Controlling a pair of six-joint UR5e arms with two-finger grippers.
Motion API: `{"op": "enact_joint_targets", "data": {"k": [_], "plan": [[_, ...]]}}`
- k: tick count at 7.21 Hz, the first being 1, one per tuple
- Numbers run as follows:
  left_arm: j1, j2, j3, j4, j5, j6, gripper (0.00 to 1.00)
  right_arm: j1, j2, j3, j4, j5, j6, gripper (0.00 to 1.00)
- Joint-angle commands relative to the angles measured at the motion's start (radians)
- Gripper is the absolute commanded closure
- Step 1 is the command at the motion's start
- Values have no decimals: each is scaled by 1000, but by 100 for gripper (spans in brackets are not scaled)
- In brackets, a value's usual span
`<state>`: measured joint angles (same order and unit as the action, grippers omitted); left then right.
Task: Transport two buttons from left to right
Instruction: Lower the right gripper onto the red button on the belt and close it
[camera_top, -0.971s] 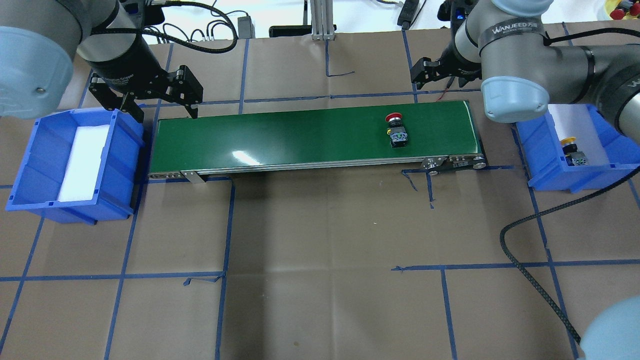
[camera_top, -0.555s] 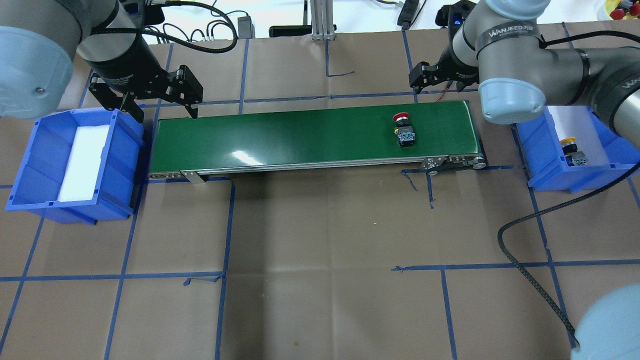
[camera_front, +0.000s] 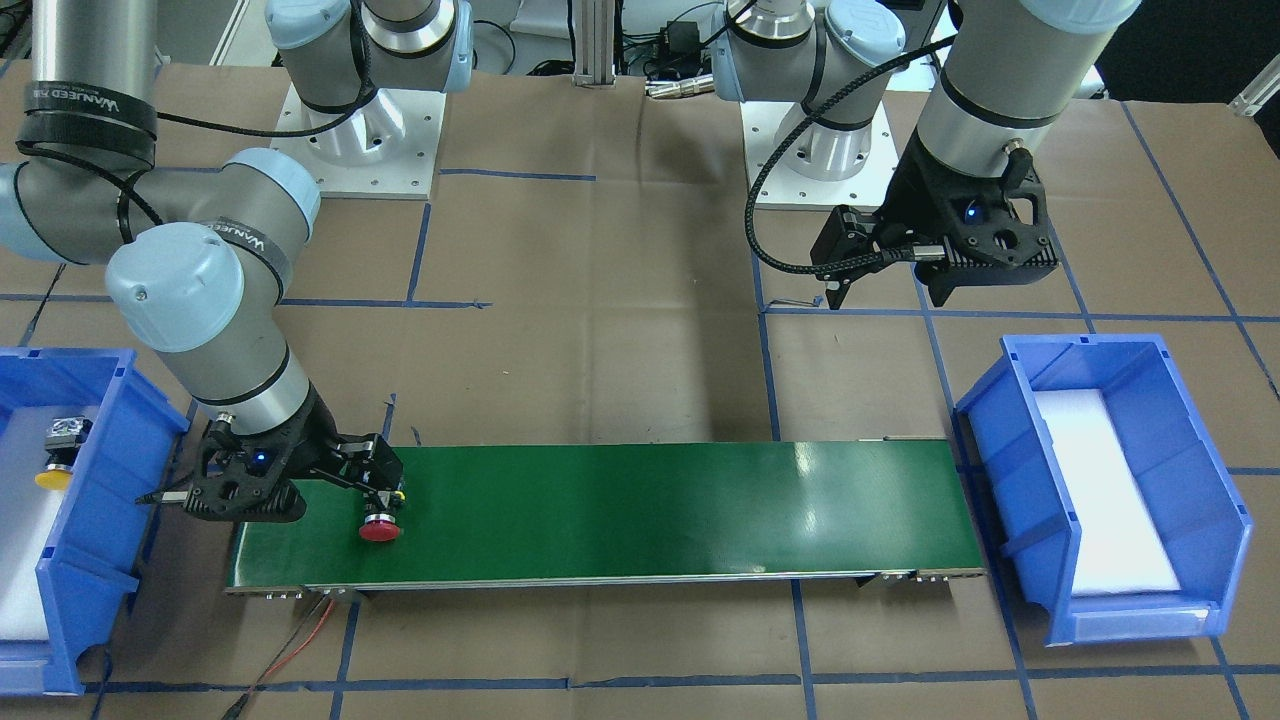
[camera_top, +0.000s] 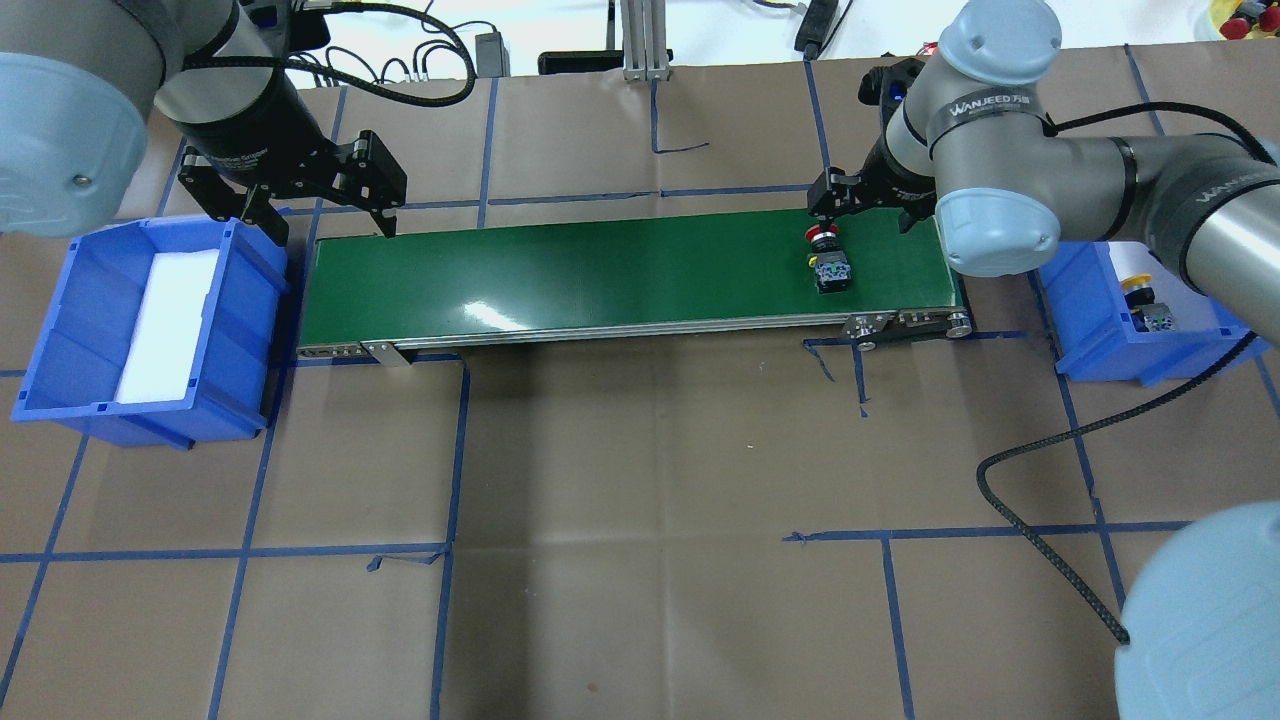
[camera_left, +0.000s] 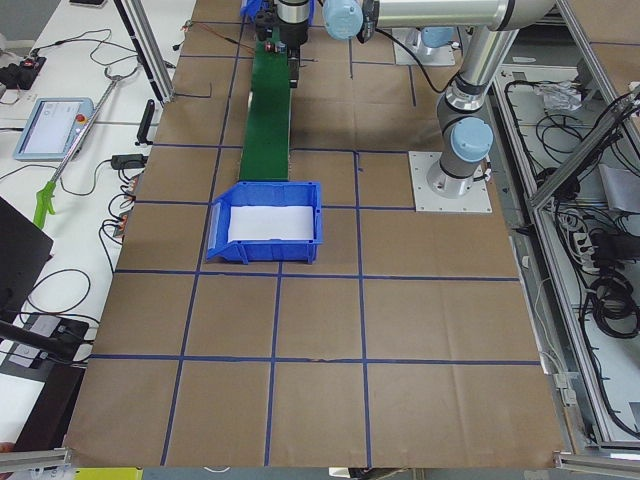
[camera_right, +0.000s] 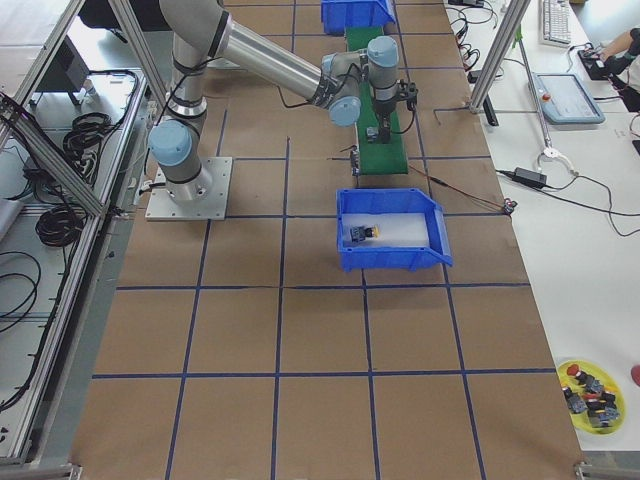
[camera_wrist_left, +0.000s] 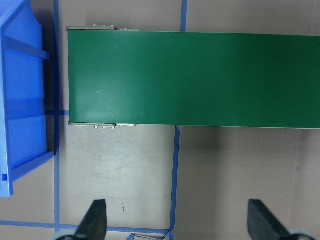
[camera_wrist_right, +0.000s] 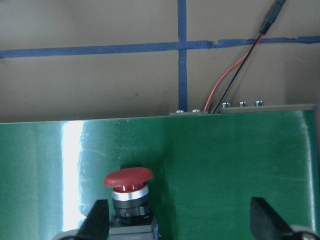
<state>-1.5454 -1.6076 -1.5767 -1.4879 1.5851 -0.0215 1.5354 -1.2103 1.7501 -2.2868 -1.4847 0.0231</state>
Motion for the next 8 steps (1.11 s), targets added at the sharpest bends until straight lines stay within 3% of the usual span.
{"op": "enact_joint_targets", "data": {"k": [1, 3, 4, 5, 6, 8], "plan": [[1, 0, 1, 0, 0, 0, 0, 2, 32, -3, -2, 1, 11, 0], [-1, 0, 1, 0, 1, 0, 0, 2, 58, -1, -10, 4, 6, 2], [1, 0, 1, 0, 0, 0, 0, 2, 60, 0, -7, -2, 11, 22], [1, 0, 1, 0, 0, 0, 0, 0, 58, -1, 12, -8, 8, 64], [1, 0, 3, 0, 0, 0, 0, 0, 52, -15, 98, -9, 0, 94], [1, 0, 3, 0, 0, -2, 0, -3, 31, -55, 133, -20, -21, 97]]}}
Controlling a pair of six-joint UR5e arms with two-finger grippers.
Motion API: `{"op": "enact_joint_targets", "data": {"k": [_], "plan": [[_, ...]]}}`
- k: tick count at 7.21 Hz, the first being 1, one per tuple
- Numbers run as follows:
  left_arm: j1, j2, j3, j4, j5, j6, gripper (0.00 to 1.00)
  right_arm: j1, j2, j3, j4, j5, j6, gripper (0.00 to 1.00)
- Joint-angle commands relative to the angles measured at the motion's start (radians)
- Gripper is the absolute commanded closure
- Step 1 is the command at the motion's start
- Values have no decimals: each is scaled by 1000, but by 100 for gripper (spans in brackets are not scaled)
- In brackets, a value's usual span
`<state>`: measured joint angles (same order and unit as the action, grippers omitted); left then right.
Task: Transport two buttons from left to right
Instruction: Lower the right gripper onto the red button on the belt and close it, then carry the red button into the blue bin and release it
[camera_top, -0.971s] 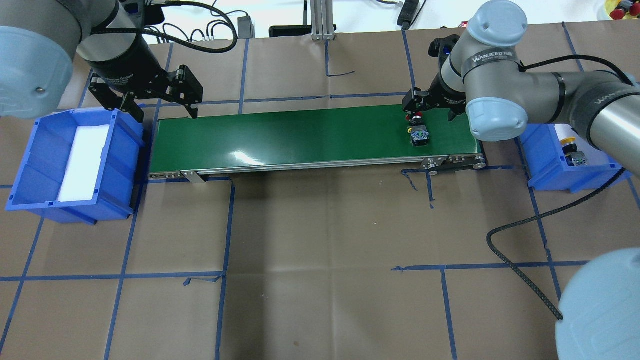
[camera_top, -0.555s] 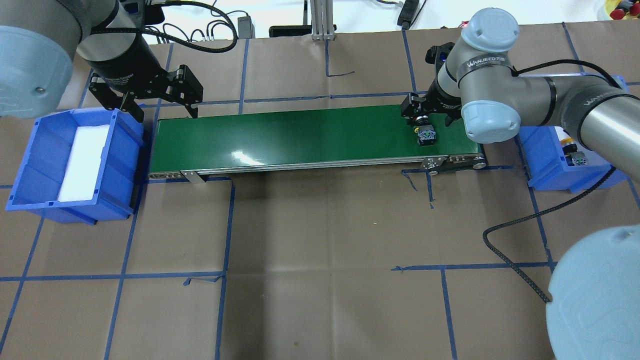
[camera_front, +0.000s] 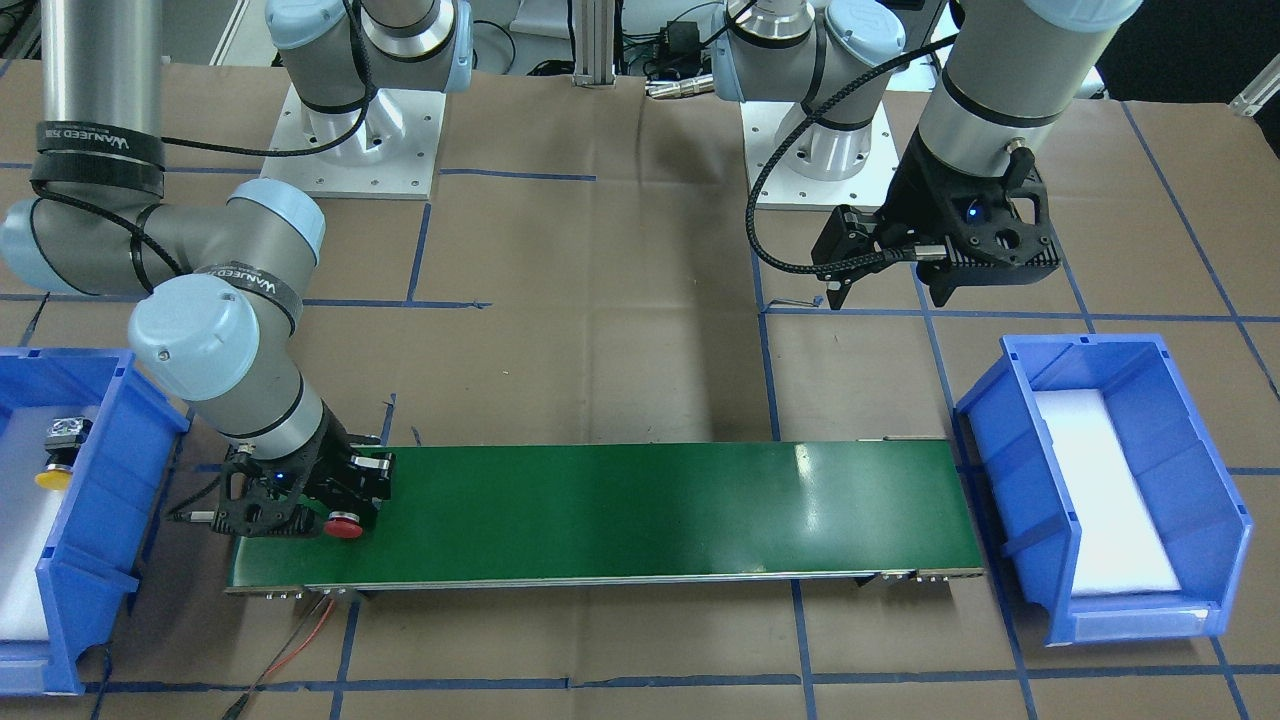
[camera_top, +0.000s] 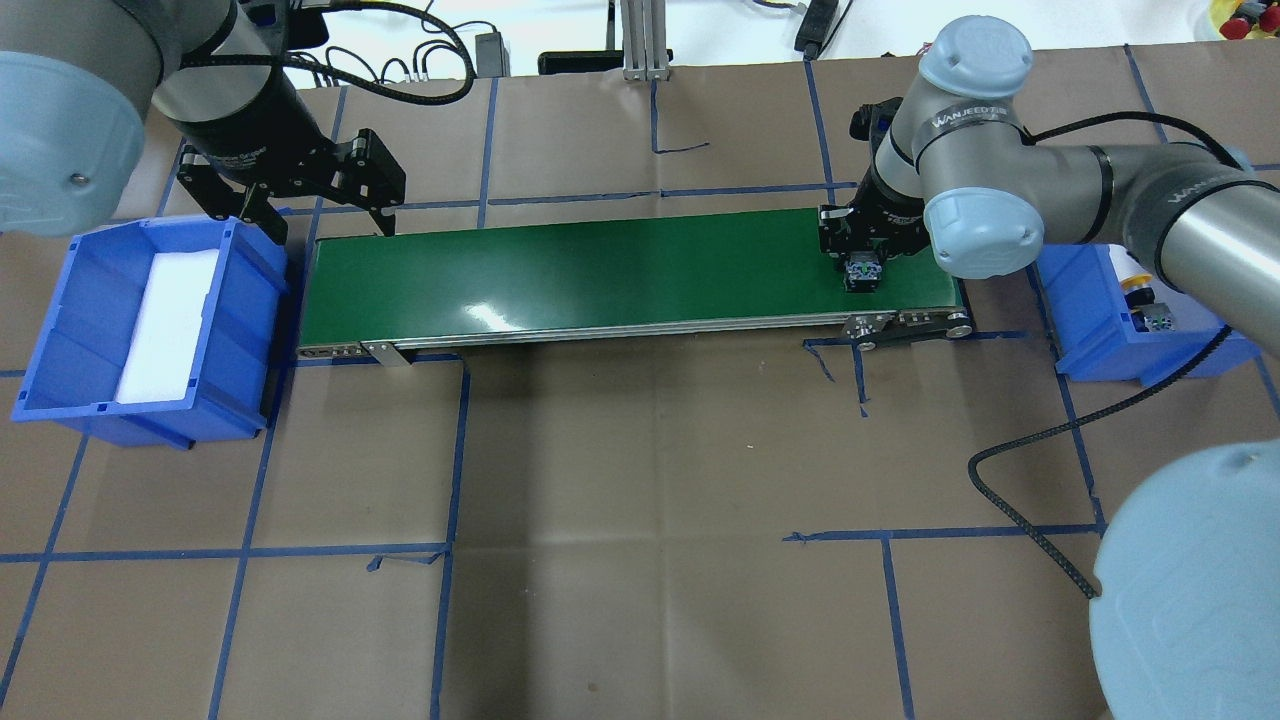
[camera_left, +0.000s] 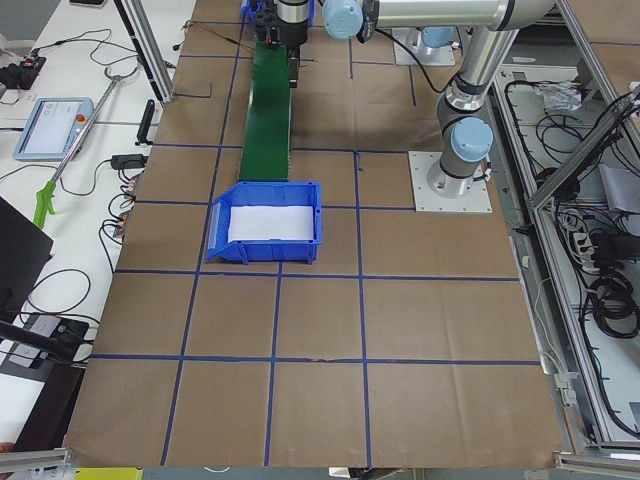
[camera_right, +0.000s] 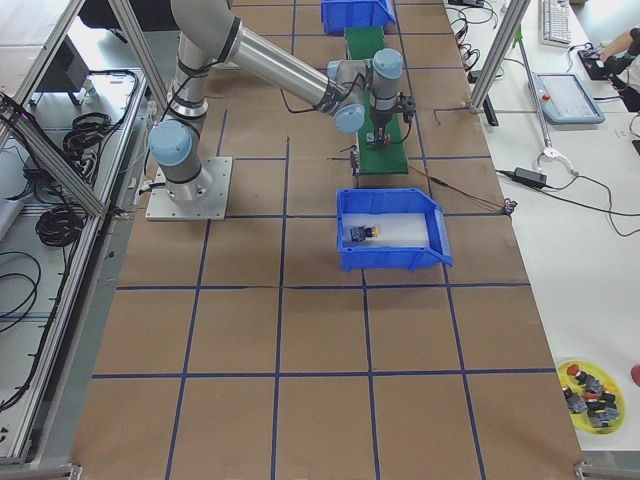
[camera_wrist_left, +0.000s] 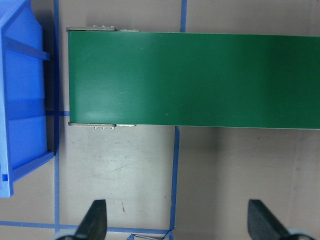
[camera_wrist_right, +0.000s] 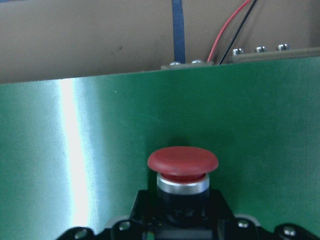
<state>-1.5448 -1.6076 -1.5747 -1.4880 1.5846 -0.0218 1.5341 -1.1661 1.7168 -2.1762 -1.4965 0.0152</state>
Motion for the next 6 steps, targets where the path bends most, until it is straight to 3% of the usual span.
{"op": "enact_joint_targets", "data": {"k": [1, 3, 5, 6], "plan": [[0, 0, 1, 0, 0, 0, 0, -11, -45, -32, 23, -17, -14, 97], [0, 0, 1, 0, 0, -1, 0, -95, -113, -121, 151, -16, -114, 96], [0, 0, 2, 0, 0, -1, 0, -259, -84, -309, 344, -17, -373, 96], [0, 0, 2, 0, 0, -1, 0, -344, -35, -359, 349, -18, -512, 96]]}}
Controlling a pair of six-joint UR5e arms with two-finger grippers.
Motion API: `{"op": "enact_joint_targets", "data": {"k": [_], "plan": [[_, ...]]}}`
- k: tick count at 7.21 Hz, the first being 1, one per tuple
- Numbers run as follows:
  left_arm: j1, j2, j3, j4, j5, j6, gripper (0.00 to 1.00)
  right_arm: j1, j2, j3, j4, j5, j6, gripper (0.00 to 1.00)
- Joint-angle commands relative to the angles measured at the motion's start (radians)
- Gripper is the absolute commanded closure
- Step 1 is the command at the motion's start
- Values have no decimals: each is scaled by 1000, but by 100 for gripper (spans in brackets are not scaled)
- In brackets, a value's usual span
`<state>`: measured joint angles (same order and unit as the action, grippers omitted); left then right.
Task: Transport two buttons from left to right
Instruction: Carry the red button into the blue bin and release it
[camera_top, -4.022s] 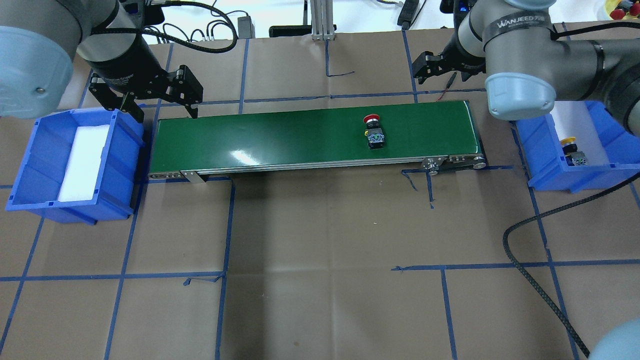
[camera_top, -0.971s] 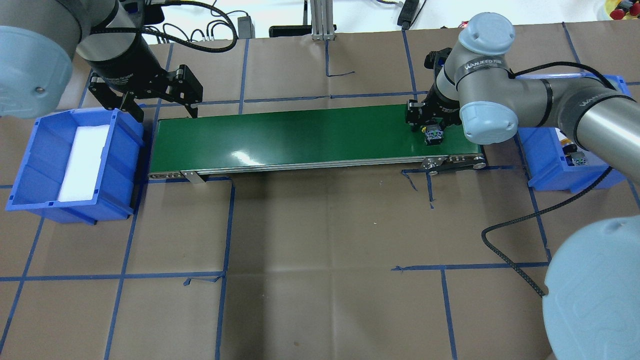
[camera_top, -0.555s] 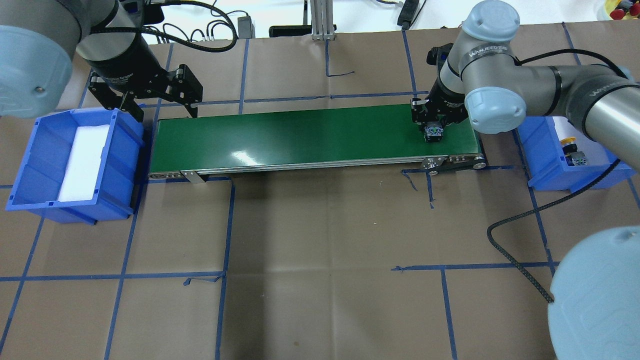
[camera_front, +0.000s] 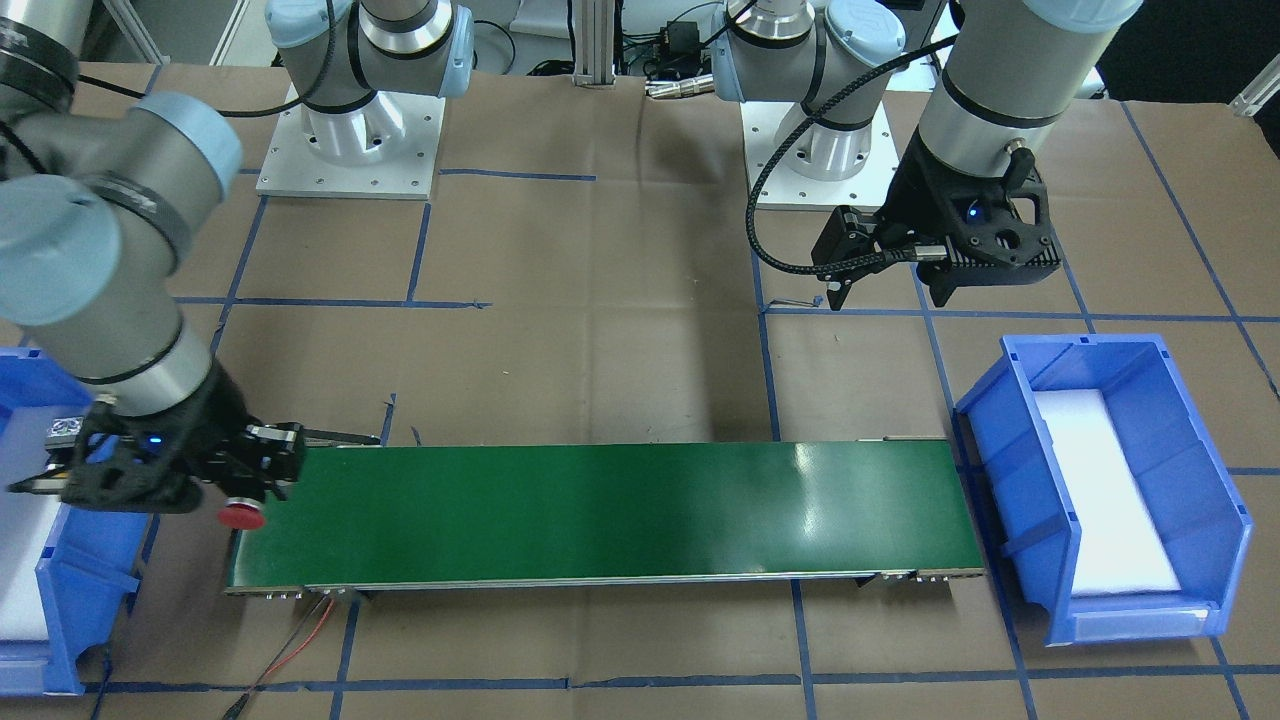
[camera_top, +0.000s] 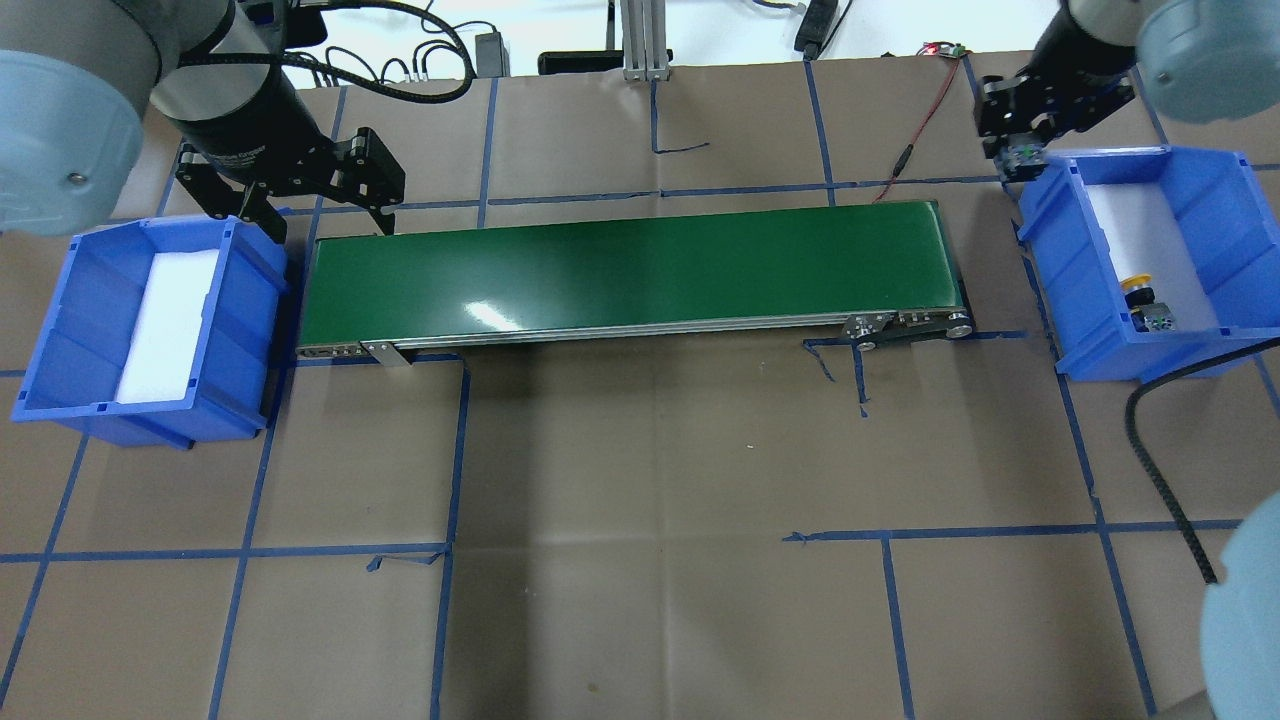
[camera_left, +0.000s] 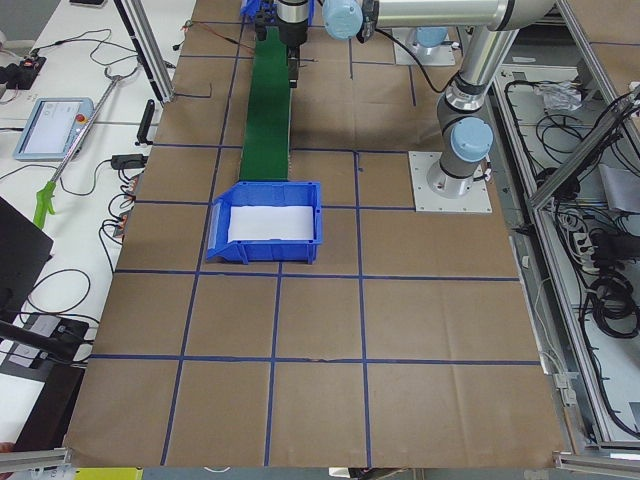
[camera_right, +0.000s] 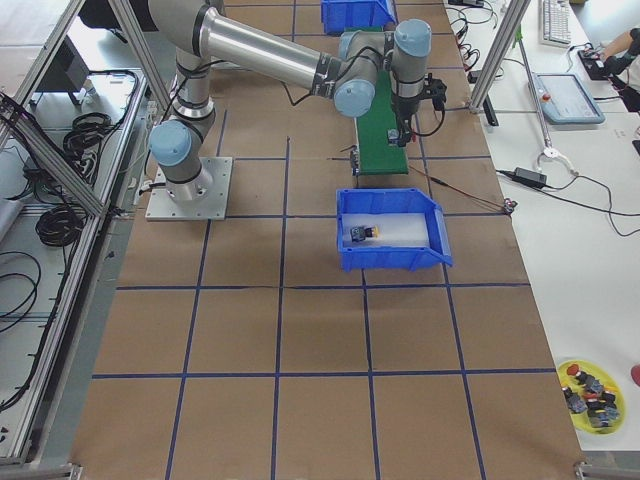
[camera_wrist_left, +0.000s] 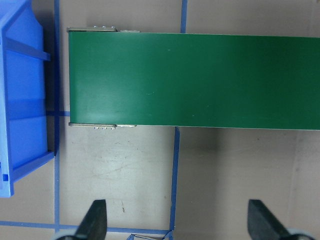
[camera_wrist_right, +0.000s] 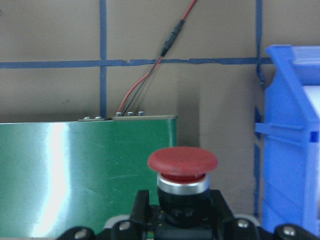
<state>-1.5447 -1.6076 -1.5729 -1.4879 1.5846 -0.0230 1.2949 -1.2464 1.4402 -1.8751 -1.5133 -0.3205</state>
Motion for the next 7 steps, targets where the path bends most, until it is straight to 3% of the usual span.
{"op": "enact_joint_targets", "data": {"k": [1, 3, 7], "plan": [[0, 0, 1, 0, 0, -2, 0, -171, 94, -101, 37, 2, -243, 96], [0, 0, 1, 0, 0, -2, 0, -220, 183, -103, -51, 2, -302, 96], [0, 0, 1, 0, 0, -2, 0, -220, 274, -67, -90, -61, -301, 96]]}}
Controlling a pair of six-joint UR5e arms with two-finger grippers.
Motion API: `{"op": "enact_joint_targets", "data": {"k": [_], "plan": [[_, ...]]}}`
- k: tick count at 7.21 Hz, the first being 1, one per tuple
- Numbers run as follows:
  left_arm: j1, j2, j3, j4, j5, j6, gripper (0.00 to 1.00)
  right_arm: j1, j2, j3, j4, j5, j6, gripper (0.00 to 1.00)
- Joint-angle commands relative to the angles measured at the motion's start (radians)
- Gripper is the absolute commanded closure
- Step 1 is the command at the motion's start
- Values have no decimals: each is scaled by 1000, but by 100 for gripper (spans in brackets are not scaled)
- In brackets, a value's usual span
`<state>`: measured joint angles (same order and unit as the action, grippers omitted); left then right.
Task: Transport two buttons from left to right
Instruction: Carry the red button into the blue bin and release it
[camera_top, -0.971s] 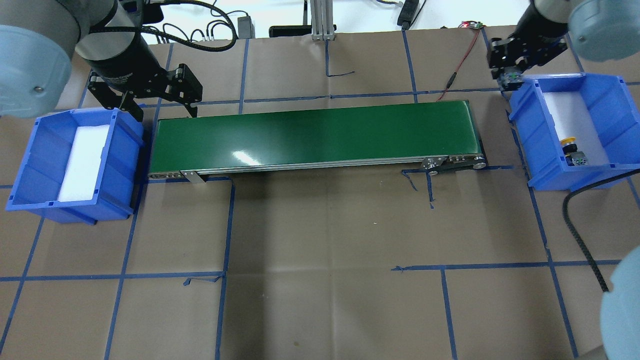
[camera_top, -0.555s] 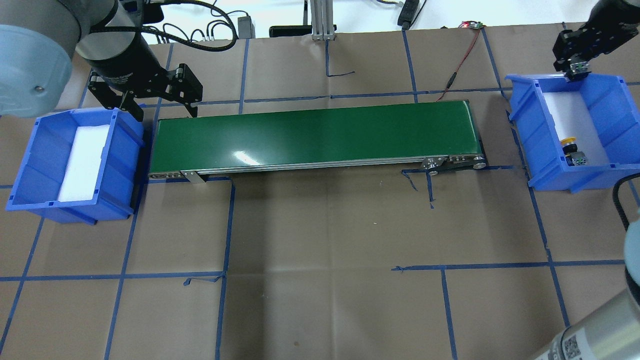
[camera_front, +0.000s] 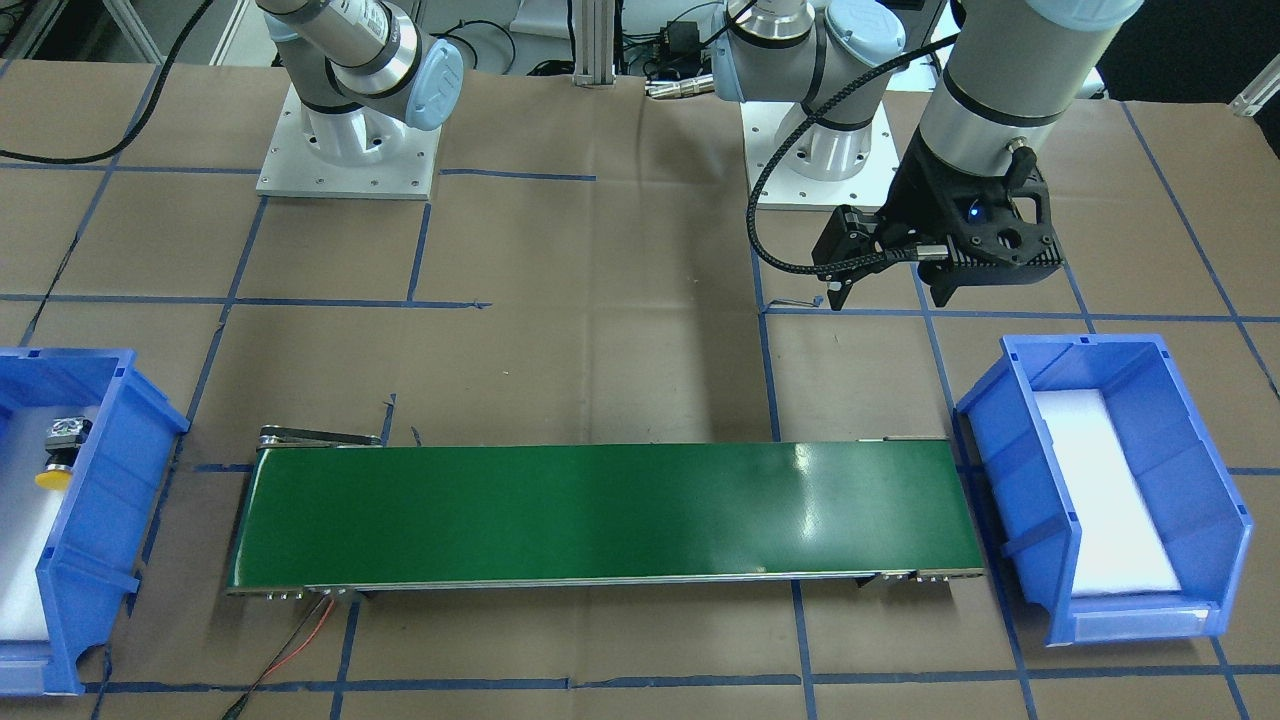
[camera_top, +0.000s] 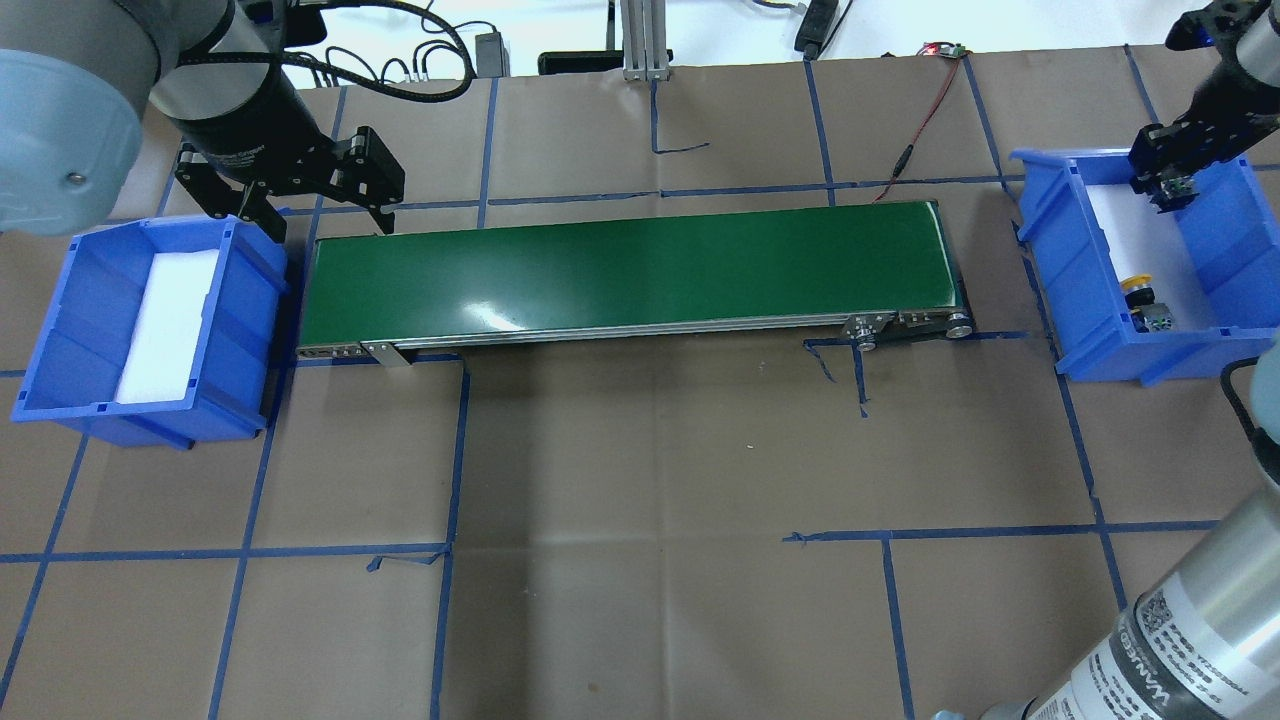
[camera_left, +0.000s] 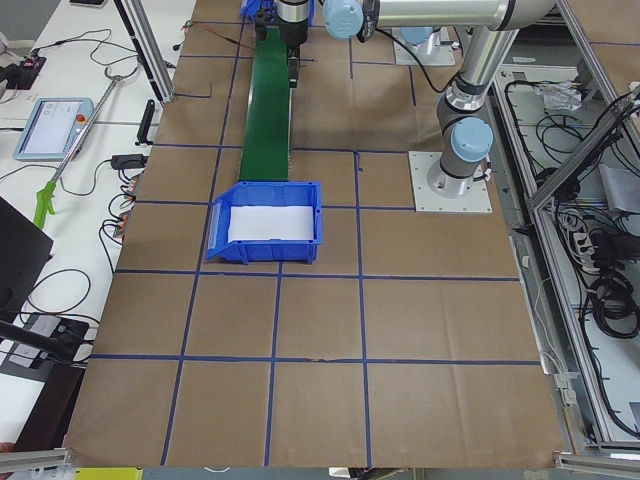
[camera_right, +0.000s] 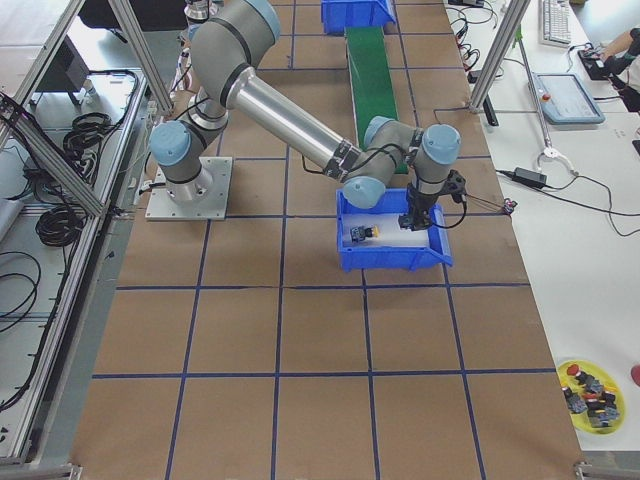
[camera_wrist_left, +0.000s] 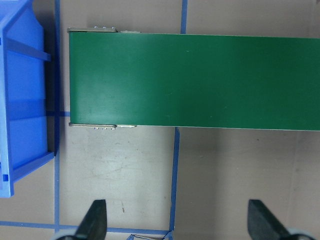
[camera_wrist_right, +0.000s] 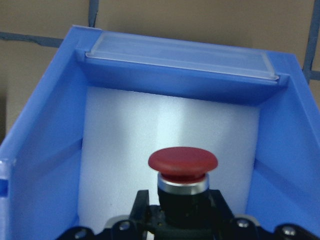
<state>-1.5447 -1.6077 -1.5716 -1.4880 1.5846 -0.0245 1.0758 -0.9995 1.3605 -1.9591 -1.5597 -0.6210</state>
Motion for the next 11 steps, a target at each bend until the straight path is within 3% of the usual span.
{"op": "enact_joint_targets", "data": {"k": [1, 3, 4, 5, 6, 9, 11], "plan": [[0, 0, 1, 0, 0, 0, 0, -1, 38, 23, -6, -14, 1, 96], [0, 0, 1, 0, 0, -2, 0, 9, 48, 31, -6, -14, 10, 94], [0, 0, 1, 0, 0, 0, 0, 9, 51, 43, -6, -14, 12, 86], [0, 0, 1, 0, 0, 0, 0, 9, 58, 40, -6, -7, 12, 26], [0, 0, 1, 0, 0, 0, 0, 9, 56, 35, -6, 1, 12, 1], [0, 0, 1, 0, 0, 0, 0, 19, 12, -9, 9, -3, 7, 0], [0, 0, 1, 0, 0, 0, 0, 29, -107, -6, 57, -10, 4, 0]]}}
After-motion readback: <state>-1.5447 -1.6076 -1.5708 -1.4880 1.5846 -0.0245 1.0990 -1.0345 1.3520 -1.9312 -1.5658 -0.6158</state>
